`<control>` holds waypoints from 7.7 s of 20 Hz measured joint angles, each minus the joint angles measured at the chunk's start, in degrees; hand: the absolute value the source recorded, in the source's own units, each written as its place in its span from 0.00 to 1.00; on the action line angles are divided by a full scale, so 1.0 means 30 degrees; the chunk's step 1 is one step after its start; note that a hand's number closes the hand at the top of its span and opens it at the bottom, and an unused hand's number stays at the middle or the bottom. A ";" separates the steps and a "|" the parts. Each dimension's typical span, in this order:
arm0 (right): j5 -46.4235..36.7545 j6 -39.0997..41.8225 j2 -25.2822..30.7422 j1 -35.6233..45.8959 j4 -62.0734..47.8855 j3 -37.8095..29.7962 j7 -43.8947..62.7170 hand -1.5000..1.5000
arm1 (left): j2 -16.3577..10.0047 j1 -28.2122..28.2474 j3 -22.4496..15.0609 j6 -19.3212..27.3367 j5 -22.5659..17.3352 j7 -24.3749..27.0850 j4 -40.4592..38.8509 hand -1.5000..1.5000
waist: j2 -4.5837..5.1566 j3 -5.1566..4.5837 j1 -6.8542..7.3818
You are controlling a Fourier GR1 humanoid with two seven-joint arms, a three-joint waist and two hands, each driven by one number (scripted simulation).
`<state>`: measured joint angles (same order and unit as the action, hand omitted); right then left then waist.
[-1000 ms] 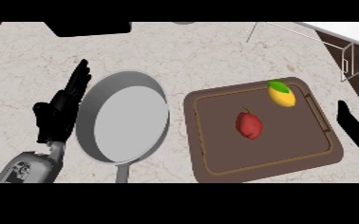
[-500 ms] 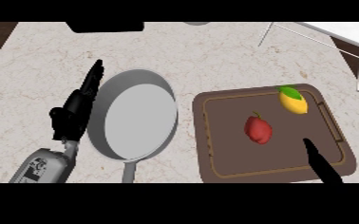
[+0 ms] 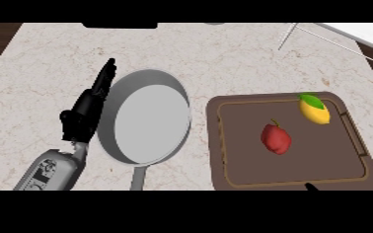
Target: Pick the bell pepper from the tray and place it in the tiered shelf
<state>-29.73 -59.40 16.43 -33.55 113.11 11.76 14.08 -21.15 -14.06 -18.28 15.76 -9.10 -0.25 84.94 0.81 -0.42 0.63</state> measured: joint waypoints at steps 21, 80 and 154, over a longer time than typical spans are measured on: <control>-1.1085 1.4739 0.0212 0.0886 0.5720 0.1484 1.5671 0.00 | 0.0748 -0.1075 -0.0368 -0.0538 0.0459 -0.0257 -0.0482 0.50 | 0.0214 -0.0041 0.1181; -1.5306 2.1306 -0.5352 1.3668 -0.4913 0.1248 1.8796 0.00 | 0.1481 0.0629 0.1739 -0.1882 0.1418 0.0106 -0.0347 0.50 | -0.0369 0.0269 -0.0135; -1.8762 1.5725 0.1326 3.6080 -1.9519 -0.8492 1.4977 1.00 | 0.3056 0.0629 0.3531 -0.3591 0.3306 -0.0281 -0.0290 0.50 | -0.0317 0.0245 -0.0007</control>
<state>-86.01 -12.23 20.41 74.69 54.55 -13.72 59.01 -11.98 -12.18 -7.69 4.98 0.82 -1.09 84.07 -0.14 0.32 0.61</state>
